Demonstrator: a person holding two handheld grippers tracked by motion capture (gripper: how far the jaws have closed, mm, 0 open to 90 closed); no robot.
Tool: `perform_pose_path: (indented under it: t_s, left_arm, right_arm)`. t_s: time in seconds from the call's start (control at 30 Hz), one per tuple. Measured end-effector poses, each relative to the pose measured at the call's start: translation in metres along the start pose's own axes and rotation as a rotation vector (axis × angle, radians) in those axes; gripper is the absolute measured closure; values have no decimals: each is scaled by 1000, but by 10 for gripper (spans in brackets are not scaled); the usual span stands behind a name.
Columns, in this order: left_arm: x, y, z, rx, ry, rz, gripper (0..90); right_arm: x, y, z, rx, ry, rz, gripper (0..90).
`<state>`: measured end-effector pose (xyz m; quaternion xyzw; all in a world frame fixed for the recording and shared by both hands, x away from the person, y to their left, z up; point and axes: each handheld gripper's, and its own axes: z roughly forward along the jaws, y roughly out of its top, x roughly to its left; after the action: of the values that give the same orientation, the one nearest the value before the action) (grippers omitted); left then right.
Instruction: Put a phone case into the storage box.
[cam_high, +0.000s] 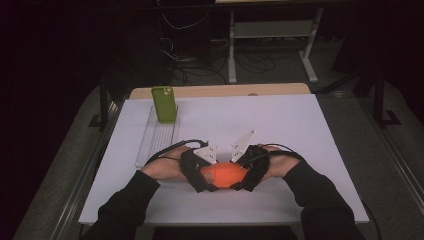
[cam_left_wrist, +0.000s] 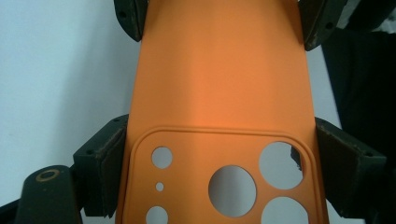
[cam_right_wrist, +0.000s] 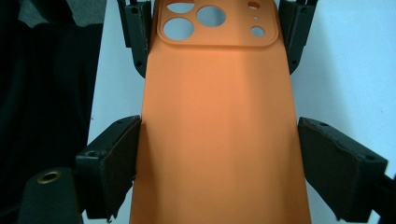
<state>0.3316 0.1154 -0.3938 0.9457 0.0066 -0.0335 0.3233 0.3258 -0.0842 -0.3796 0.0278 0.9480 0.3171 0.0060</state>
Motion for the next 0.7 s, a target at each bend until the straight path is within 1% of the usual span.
perform_pose_path:
  t_s: [0.17, 0.27, 0.33, 0.37, 0.43, 0.47, 0.5, 0.53, 0.57, 0.63, 0.67, 0.7]
  left_arm:
    - [-1, 0, 0, 4, -1, -8, 158]
    - [-1, -1, -2, -8, 3, -21, 159]
    - [0, -3, -4, -12, 10, -34, 159]
    - [0, -4, -4, -7, 18, -41, 159]
    - [1, -5, -4, 3, 38, -58, 158]
    - [2, -6, -4, 14, 53, -77, 158]
    - [3, -8, -4, 6, 74, -91, 158]
    - [4, -9, -4, 0, 90, -107, 158]
    - [5, -10, -5, -10, 98, -129, 158]
    - [7, -11, -6, -27, 127, -165, 157]
    - [9, -11, -8, -22, 147, -173, 157]
    - [9, -11, -9, -28, 168, -192, 157]
  right_arm:
    - [-1, -1, 3, -5, 19, 23, 138]
    - [-2, -1, 0, -21, 14, 33, 109]
    - [-3, -2, -4, -35, -8, 45, 85]
    - [-4, -3, -7, -39, -30, 61, 70]
    - [-4, -6, -12, -41, -44, 118, 58]
    - [-5, -8, -14, -52, -54, 137, 56]
    - [-8, -12, -16, -76, -83, 139, 54]
    - [-11, -15, -18, -94, -100, 148, 55]
    - [-11, -17, -21, -98, -108, 171, 56]
    - [-14, -24, -26, -133, -146, 230, 60]
    - [-14, -26, -27, -145, -159, 259, 67]
    - [-13, -28, -29, -167, -173, 318, 67]
